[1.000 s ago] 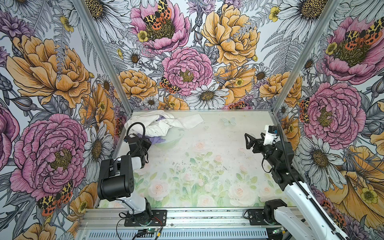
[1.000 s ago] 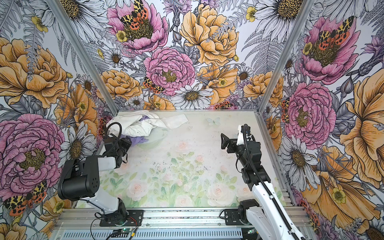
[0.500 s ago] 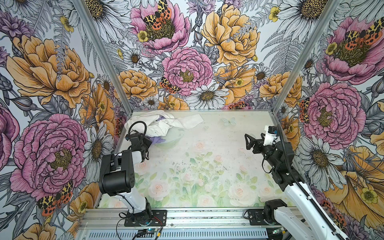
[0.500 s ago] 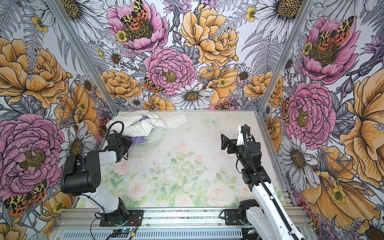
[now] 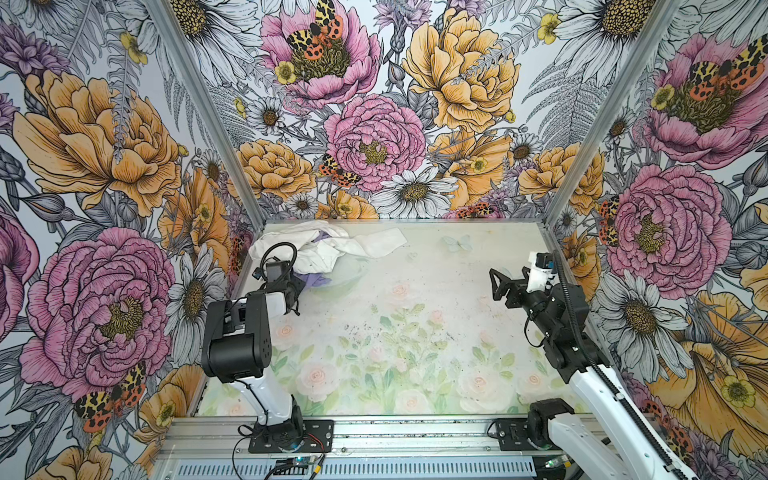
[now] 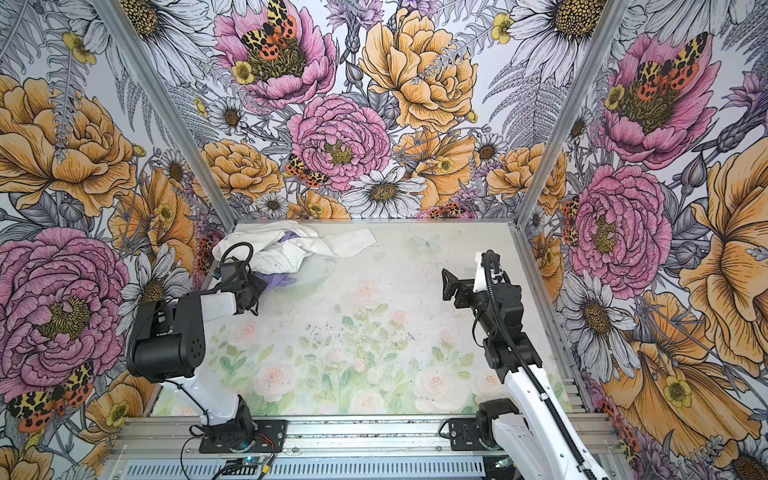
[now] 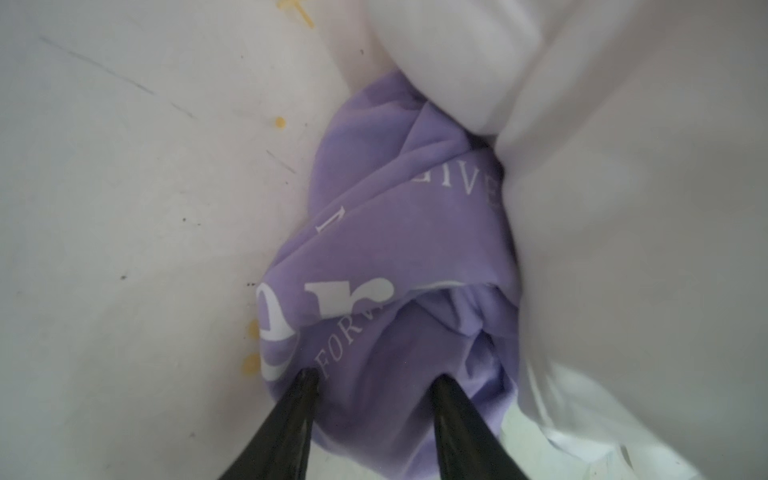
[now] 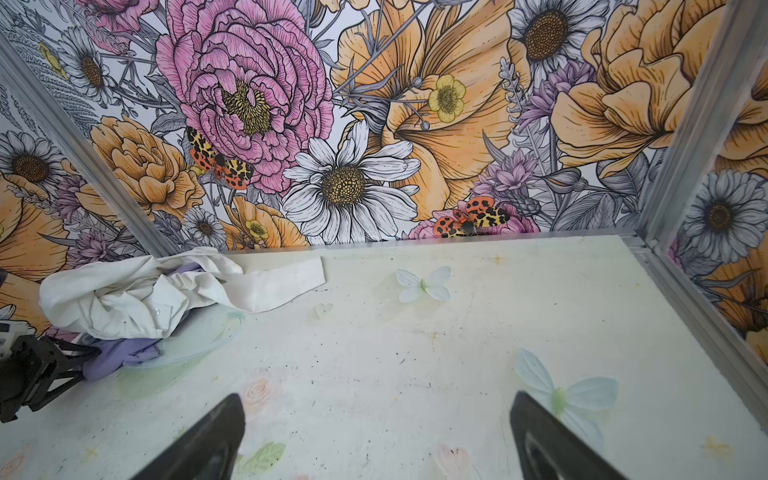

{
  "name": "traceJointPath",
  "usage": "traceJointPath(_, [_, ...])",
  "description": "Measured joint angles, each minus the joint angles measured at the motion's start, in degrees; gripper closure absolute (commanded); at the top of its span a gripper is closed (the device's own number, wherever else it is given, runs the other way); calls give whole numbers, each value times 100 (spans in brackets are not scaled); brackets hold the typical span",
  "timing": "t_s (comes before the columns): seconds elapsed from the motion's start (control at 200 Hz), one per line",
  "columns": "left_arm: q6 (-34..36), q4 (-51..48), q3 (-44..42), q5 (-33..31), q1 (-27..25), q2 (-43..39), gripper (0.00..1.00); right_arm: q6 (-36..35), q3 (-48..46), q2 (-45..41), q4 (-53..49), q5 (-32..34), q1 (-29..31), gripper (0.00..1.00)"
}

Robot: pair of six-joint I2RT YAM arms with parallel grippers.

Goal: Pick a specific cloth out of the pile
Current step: 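Lower the left gripper onto the lavender shirt under the white cloth, then close the left gripper on the lavender shirt and pull it out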

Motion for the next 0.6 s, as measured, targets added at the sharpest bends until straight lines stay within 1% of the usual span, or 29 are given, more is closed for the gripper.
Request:
traceJointPath(0.045, [0, -85, 15, -39, -24, 22, 56, -2, -7, -9, 0, 0, 0, 0])
traceJointPath(0.09, [-7, -164, 61, -81, -44, 57, 64, -7, -13, -15, 0, 2, 0, 0])
traceJointPath(0.145, [24, -232, 144, -107, -61, 111, 70, -24, -22, -17, -2, 2, 0, 0])
traceJointPath(0.22, [20, -295, 232, -131, -70, 177, 85, -42, -24, -17, 0, 2, 0, 1])
traceJointPath(0.285, [20, -337, 284, -129, -70, 210, 92, -42, -26, -17, -2, 2, 0, 0])
traceJointPath(0.39, [20, -361, 323, -127, -70, 219, 100, -44, -28, -17, -2, 2, 0, 0])
traceJointPath(0.6, [22, -398, 343, -122, -70, 195, 100, -85, -28, -22, -2, 2, 0, 0])
